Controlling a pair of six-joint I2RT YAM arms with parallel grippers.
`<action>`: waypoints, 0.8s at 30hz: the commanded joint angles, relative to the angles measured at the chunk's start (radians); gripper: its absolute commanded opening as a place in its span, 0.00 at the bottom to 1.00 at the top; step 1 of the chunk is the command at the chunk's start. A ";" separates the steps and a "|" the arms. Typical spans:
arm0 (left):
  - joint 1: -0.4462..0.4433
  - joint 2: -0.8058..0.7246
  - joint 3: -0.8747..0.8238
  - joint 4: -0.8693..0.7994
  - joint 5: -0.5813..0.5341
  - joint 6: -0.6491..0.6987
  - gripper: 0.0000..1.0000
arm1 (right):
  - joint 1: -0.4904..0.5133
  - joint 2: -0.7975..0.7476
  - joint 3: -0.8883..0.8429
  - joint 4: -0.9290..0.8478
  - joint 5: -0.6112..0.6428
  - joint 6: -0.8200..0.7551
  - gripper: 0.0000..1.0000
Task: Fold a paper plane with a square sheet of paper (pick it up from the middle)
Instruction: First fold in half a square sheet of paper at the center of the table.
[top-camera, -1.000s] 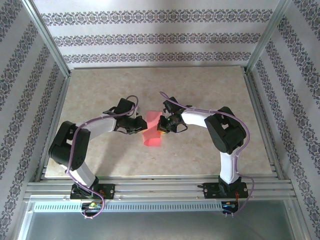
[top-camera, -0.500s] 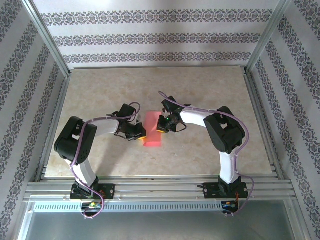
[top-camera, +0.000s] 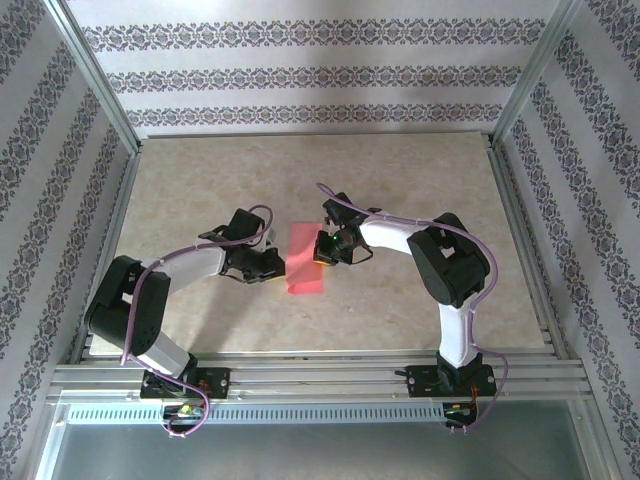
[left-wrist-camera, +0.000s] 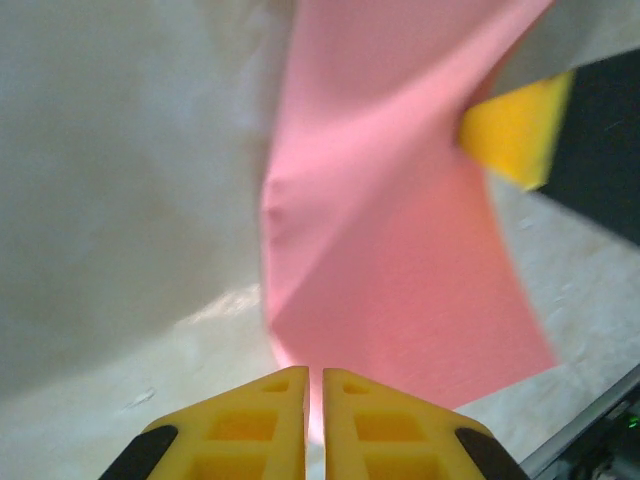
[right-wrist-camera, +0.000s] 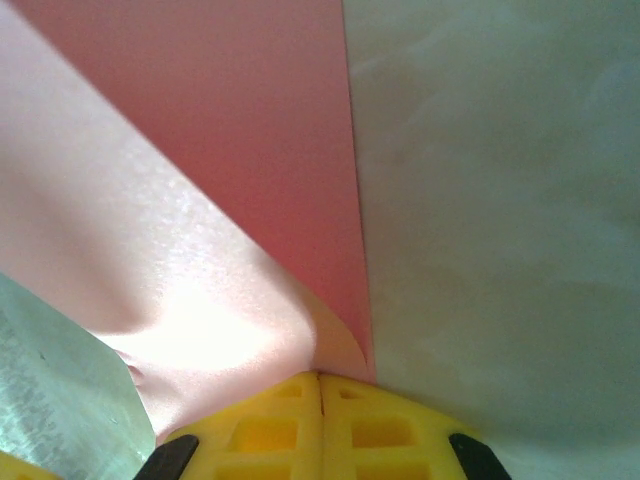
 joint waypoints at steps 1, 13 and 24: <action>-0.034 0.050 0.019 0.144 0.020 -0.106 0.13 | 0.009 0.114 -0.054 -0.135 0.166 -0.013 0.00; -0.070 0.135 -0.005 -0.023 0.009 0.047 0.12 | 0.011 0.119 -0.071 -0.116 0.158 0.003 0.00; -0.084 0.002 -0.072 -0.148 0.007 0.151 0.12 | 0.013 0.126 -0.075 -0.104 0.158 0.017 0.00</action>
